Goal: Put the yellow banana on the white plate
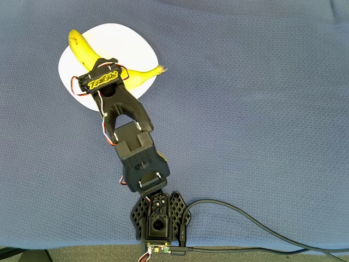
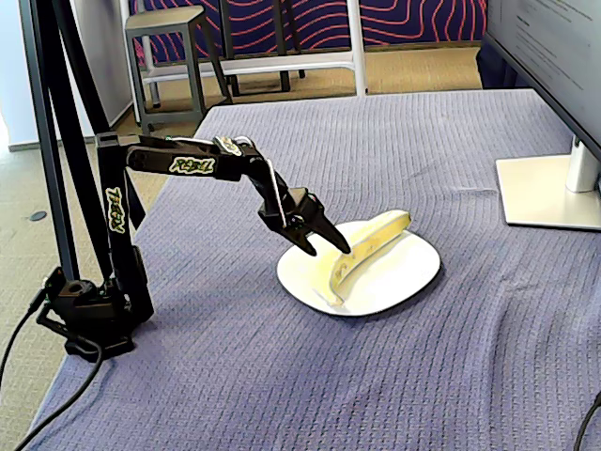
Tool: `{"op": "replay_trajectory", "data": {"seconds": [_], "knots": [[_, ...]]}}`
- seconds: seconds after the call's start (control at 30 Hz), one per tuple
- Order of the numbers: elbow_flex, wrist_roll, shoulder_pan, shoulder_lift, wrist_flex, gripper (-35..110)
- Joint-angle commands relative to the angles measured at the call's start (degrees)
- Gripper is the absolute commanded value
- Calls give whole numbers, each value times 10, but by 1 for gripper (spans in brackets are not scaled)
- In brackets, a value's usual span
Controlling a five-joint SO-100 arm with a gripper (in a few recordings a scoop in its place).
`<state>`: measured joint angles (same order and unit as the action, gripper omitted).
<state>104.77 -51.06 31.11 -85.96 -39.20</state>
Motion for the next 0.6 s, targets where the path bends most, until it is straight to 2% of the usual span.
{"op": "replay_trajectory", "data": {"seconds": [0.0,0.13,0.27,0.57], "knots": [[-35,2,4,-63,-16,24],[-25,6,10,-99,-28,8],[9,13,5,-149,-28,1],[149,156,-44,-308,-47,0]]}}
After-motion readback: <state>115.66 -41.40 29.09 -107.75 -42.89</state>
